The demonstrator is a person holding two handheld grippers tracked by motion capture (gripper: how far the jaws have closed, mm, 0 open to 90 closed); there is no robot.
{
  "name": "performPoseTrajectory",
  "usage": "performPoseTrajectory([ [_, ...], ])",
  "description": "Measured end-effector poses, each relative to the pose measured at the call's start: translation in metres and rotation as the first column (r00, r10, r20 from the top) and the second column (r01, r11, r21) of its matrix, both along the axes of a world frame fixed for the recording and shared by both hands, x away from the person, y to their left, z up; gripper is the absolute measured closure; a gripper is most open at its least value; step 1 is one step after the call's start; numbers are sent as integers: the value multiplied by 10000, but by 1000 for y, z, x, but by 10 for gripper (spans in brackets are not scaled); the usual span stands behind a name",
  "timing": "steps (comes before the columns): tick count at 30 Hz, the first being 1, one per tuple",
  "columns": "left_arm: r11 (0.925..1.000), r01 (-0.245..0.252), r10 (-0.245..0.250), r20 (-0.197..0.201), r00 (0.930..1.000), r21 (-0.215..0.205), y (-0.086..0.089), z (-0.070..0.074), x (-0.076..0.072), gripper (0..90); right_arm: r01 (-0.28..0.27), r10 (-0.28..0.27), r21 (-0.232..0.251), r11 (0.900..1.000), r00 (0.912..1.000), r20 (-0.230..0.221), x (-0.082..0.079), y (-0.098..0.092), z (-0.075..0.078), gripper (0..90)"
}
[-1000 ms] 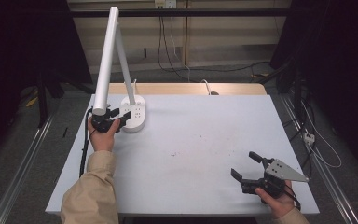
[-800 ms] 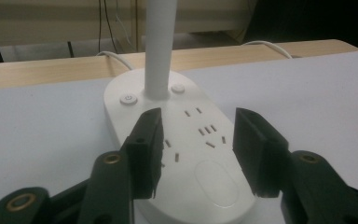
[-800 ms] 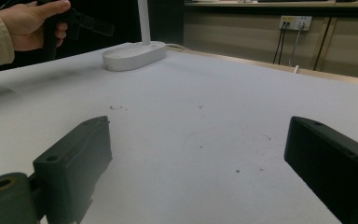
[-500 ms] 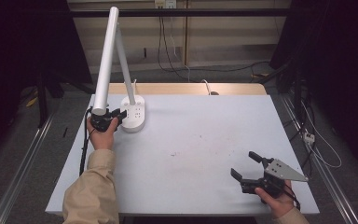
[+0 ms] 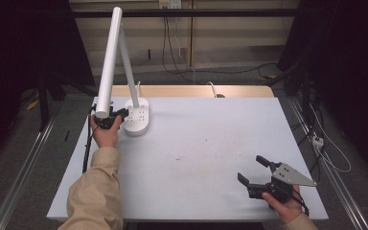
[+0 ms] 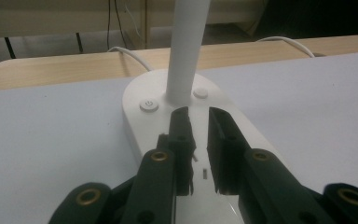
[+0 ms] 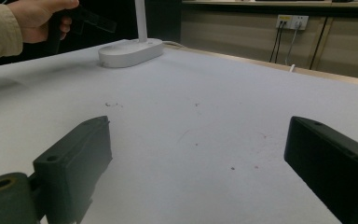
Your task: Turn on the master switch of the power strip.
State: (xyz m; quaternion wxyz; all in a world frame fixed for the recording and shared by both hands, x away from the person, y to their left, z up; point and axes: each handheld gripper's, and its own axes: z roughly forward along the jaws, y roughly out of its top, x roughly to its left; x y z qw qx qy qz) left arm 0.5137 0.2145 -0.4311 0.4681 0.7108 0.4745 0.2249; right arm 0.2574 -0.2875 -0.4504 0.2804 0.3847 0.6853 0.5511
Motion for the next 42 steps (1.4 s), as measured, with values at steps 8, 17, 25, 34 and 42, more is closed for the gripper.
performPoseTrajectory([
  [8,9999,98,-98,-77,9999,-22,-1,0,4,848,8,-8,15,10000,10000,21,1,-1,0,70],
  [17,9998,185,-184,-206,9996,12,-2,-3,10,900,-106,106,76,9999,9999,14,2,2,0,70],
  [25,9999,70,-68,-259,9996,91,-2,-4,17,900,-88,88,114,9999,10000,9,3,4,1,75],
  [34,9998,26,-20,-358,9994,181,-3,-9,24,900,-102,102,154,9998,9999,-11,5,4,1,75],
  [42,9993,-74,88,-380,9992,367,-3,-8,29,900,-97,97,142,9999,10000,2,6,4,2,75],
])
